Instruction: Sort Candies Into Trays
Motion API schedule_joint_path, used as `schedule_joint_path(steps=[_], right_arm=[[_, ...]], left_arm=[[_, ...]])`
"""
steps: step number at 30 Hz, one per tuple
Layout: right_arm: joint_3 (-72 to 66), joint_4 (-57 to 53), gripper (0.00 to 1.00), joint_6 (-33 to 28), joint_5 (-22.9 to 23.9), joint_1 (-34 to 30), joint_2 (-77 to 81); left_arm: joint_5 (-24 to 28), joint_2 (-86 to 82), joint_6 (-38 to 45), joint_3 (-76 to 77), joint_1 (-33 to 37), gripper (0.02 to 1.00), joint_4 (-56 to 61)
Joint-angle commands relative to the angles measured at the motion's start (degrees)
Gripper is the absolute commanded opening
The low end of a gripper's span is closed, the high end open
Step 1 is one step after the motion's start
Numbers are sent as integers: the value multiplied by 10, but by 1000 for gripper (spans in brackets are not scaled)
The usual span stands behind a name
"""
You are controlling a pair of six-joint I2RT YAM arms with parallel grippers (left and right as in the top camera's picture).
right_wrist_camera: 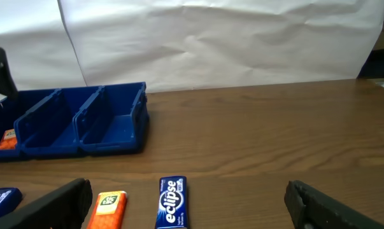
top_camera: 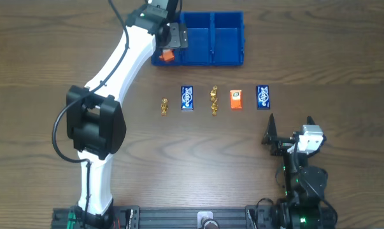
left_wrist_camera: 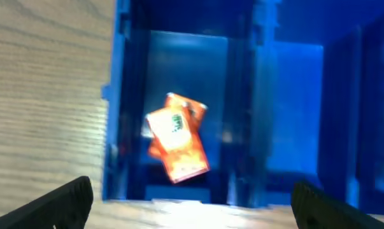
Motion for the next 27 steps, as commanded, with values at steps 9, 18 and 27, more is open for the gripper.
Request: schedule_joint_path(steps=[9, 18, 27], right_arm=[[-1, -3, 1000, -3, 1, -1, -4], [-1, -3, 1000, -3, 1, -1, -4], [-1, -3, 1000, -3, 1, -1, -4]], left_arm=[[-50, 42, -194, 98, -258, 1000, -76], [-19, 144, -256, 98, -275, 961, -80], [-19, 163, -260, 98, -279, 899, -56]])
